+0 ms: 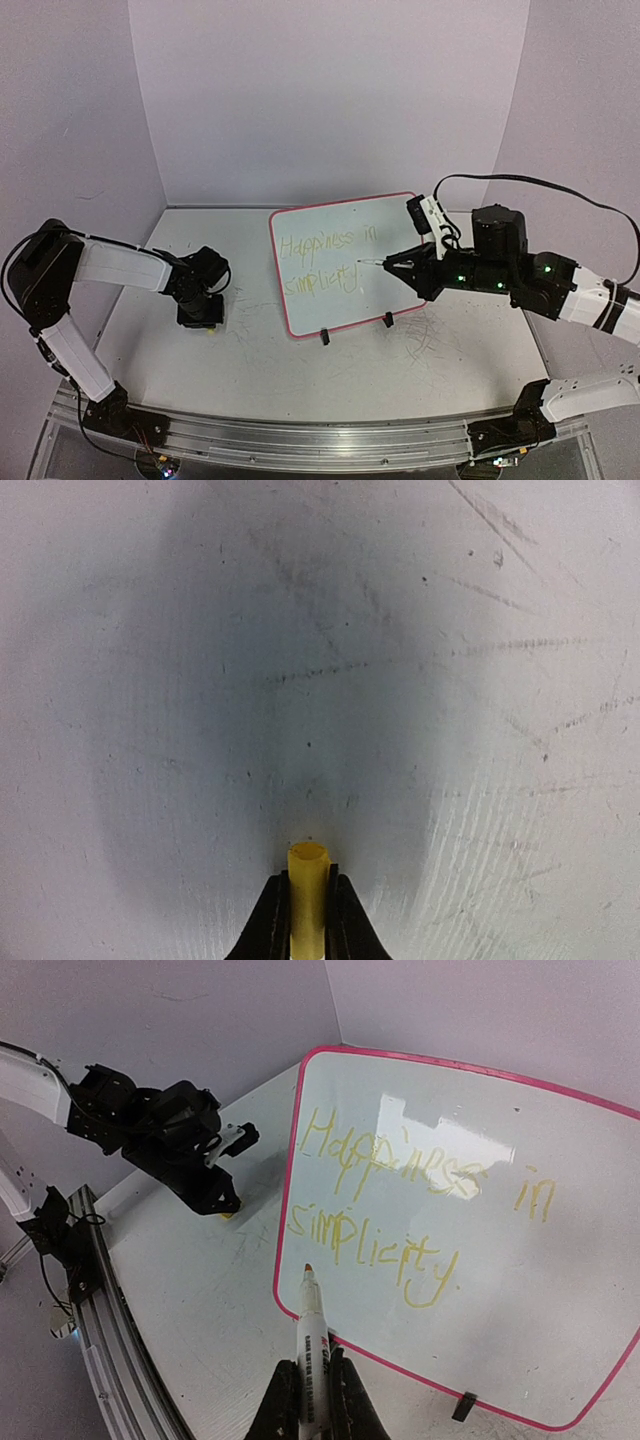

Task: Write a sentence on the whiteboard
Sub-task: Pick up the pen cap from the center of the board.

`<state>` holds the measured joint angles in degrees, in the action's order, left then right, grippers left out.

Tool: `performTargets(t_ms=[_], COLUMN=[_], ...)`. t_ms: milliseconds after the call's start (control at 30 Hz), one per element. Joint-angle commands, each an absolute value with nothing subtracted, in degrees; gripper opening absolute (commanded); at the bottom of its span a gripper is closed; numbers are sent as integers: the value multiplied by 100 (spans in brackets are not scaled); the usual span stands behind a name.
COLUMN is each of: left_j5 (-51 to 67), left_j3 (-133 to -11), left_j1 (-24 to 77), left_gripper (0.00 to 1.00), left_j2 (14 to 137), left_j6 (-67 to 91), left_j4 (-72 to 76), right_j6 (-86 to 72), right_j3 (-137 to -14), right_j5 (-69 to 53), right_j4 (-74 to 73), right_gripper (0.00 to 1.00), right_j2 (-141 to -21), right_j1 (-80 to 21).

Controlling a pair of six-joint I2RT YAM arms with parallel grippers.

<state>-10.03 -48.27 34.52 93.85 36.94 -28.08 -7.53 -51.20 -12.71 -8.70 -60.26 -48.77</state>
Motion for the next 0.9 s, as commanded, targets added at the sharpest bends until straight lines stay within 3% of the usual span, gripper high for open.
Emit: performTargets(t_ms=[0,267,567,867], left_j5=[-958,-866,-1186,-1009], left_j3=[-4707,-5366,-5696,-5544], left_j1=[3544,4128,7035,7205], left_gripper=[2,0,0,0], left_j2=[8625,6817,6538,6750], left_j6=[3737,2908,-77,-2100], left_j4=[-3083,-3416,-2359,-1565], right_j6=[-727,-649,-51,-156], right_j3=[-5212,-5334,-6302,-6521], right_j5=[-1168,-1385,-2712,-2868], right_j4=[-586,-610,-1615,-1616], right_gripper=[0,0,0,0], right_j2=[-6101,-6448,-7179,-7397], right_j1=[-4859,-4859,-4955,-5538])
